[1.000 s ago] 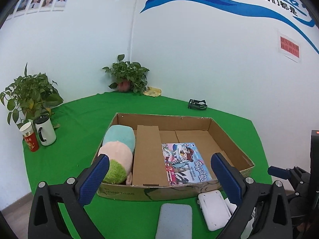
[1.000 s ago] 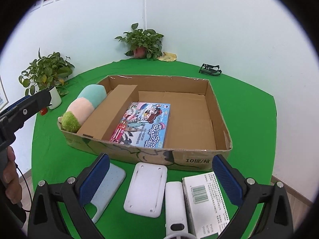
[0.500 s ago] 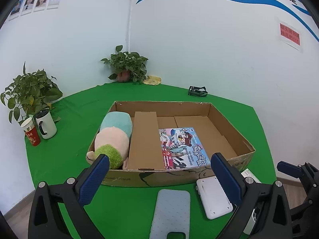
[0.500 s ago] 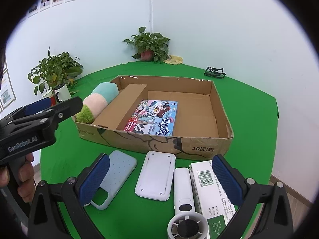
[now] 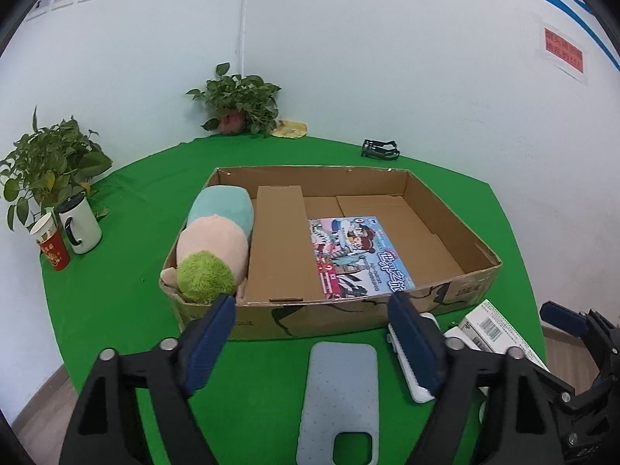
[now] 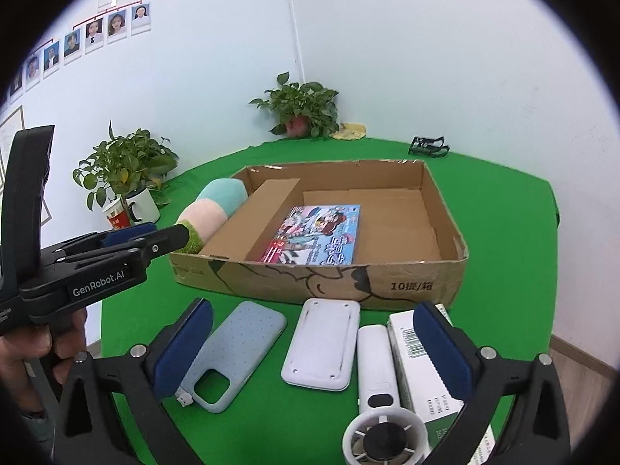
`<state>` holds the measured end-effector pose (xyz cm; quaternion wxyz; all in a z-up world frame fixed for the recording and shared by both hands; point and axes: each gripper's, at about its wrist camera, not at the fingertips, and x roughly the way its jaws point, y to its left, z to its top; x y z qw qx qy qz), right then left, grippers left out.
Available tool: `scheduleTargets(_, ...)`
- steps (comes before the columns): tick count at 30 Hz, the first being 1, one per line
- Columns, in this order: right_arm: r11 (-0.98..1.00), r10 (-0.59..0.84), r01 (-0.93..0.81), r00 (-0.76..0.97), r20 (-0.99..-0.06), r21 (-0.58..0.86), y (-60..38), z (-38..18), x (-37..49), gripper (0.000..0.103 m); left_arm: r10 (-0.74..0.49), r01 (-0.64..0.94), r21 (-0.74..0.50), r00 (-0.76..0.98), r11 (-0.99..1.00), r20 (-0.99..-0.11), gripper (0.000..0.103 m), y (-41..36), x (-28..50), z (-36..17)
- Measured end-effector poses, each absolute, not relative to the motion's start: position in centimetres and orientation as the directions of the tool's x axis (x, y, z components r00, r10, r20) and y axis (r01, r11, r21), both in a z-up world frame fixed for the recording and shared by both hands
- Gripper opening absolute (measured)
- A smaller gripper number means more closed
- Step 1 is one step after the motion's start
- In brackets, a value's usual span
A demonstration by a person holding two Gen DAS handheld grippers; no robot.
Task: Organize objects
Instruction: 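Withdraw both grippers and move them to the white-green medicine box, then grasp the white-green medicine box with both grippers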
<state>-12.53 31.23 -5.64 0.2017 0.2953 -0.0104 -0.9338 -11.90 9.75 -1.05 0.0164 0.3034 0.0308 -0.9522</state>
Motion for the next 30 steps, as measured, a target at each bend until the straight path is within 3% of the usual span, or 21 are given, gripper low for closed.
scheduleTargets(6, -0.886, -0.449, 0.421, -0.677, -0.583, 0.194, 30.4, -7.0, -12.0, 0.103, 0.077, 0.021, -0.137, -0.743, -0.99, -0.665, 0.085, 8.0, -12.8, -3.0)
scheduleTargets(9, -0.883, -0.44, 0.446, -0.67, -0.598, 0.15, 28.8, -7.5, -10.8, 0.103, 0.165, -0.012, -0.215, -0.683, -0.976, -0.711, 0.085, 7.4, -13.0, -4.4)
scheduleTargets(15, -0.813, -0.528, 0.556, -0.581, -0.62, 0.172, 25.4, -9.3, -8.0, 0.103, 0.205, -0.057, -0.218, -0.623, -0.974, -0.755, 0.085, 7.6, -12.7, -6.3)
scheduleTargets(23, -0.828, -0.504, 0.543, -0.607, -0.614, 0.143, 25.7, -9.0, -7.0, 0.103, 0.259, -0.113, -0.24, -0.598, -0.964, -0.758, 0.085, 8.0, -12.5, -7.0)
scheduleTargets(30, -0.901, -0.397, 0.413, -0.67, -0.627, 0.129, 30.4, -7.9, -8.3, 0.103, 0.361, -0.15, -0.336, -0.547, -0.93, -0.755, 0.085, 9.1, -13.1, -7.7)
